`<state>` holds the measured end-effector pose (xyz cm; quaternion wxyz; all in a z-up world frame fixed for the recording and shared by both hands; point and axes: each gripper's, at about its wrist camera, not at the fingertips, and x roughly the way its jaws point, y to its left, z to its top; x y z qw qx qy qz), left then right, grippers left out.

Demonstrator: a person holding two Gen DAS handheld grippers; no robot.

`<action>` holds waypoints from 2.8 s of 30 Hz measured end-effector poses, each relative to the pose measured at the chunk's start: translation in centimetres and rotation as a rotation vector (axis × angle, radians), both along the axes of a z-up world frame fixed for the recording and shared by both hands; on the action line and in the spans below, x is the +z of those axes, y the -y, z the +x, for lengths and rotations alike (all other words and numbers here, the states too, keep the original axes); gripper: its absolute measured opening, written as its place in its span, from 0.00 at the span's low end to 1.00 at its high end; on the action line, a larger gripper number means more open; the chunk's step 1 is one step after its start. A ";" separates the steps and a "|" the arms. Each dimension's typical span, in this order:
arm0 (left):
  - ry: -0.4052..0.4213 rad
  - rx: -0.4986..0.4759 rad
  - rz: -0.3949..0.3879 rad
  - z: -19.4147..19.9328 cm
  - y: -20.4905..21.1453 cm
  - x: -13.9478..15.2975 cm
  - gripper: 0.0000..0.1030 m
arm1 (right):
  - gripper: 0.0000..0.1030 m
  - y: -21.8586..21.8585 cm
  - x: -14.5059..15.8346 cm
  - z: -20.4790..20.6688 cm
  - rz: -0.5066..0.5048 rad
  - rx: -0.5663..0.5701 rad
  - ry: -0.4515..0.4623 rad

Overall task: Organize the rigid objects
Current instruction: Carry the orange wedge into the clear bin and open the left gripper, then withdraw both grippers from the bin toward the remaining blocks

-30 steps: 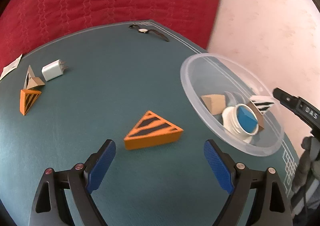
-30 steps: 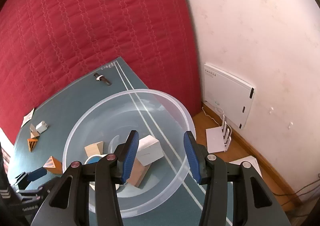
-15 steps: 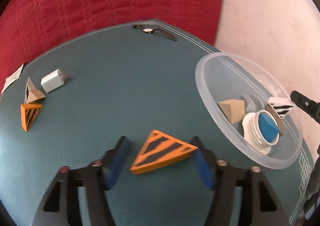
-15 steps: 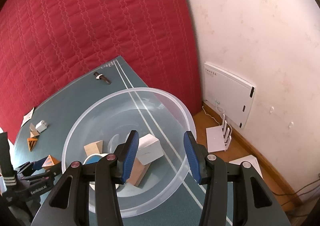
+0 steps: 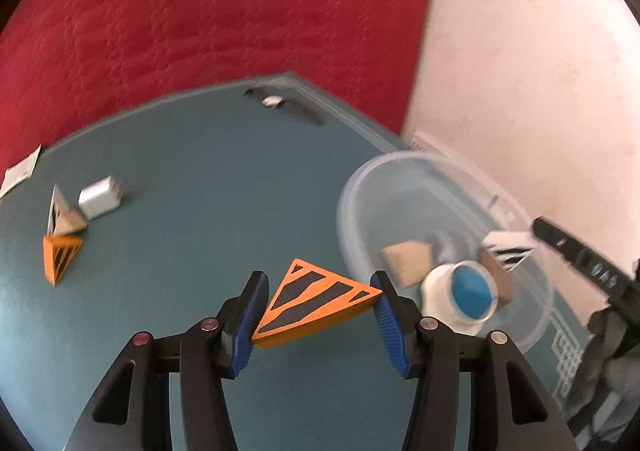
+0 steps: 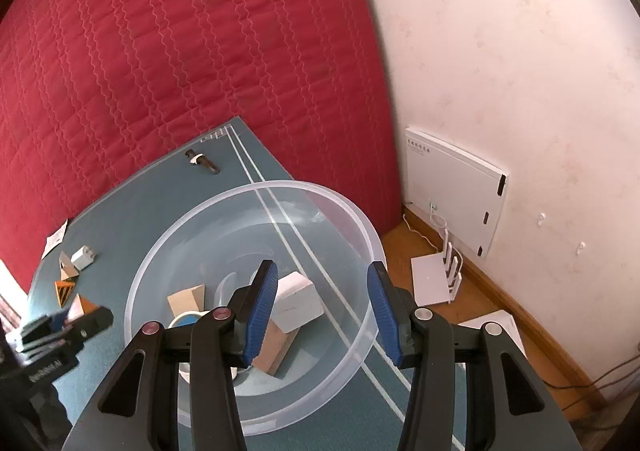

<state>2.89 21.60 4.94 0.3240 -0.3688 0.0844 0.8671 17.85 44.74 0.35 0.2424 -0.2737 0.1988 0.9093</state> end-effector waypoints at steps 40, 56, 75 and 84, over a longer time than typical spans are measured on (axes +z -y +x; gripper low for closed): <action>0.026 0.039 0.042 0.8 0.0 -0.9 0.89 | 0.47 1.4 0.0 0.6 0.079 0.083 0.067; 0.037 0.070 0.044 0.5 1.1 -1.1 0.89 | 0.47 -1.7 -1.1 0.4 0.109 -0.024 0.138; 0.057 0.173 0.034 -1.4 4.6 -1.7 0.97 | 0.47 2.8 2.5 -0.9 0.132 0.056 -0.009; 0.066 0.238 0.026 -2.2 7.4 -2.0 0.98 | 0.53 6.6 2.9 -3.2 0.111 0.162 -0.037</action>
